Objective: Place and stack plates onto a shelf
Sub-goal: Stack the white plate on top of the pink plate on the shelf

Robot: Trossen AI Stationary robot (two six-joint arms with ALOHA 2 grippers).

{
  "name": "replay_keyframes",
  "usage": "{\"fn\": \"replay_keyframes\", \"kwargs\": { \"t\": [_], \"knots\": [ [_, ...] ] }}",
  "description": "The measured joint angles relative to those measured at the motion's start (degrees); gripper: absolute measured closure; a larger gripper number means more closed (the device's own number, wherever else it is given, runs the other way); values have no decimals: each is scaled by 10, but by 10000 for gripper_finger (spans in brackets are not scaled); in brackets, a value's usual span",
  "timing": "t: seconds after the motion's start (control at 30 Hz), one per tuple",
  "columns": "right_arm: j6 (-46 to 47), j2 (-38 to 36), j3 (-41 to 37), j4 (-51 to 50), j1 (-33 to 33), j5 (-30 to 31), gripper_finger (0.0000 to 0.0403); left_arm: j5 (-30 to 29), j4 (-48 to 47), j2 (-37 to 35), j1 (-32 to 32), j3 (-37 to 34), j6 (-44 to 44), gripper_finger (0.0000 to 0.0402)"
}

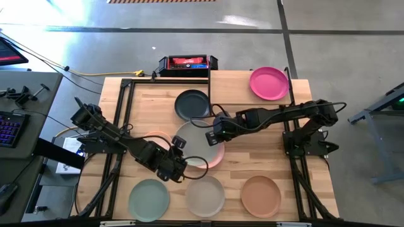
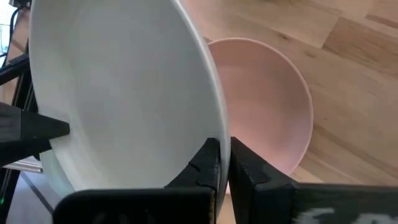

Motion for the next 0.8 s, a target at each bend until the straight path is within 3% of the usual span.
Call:
{"fn": "replay_keyframes", "kwargs": {
  "t": [0.43,0.8],
  "knots": [
    [-50,-22,0,-83,-26,-15,403,-28,-51,-3,4,62,-39,290],
    [-142,-119,0,-153,-111,-23,403,-101,-60,-3,27,103,-39,290]
  ]
}}
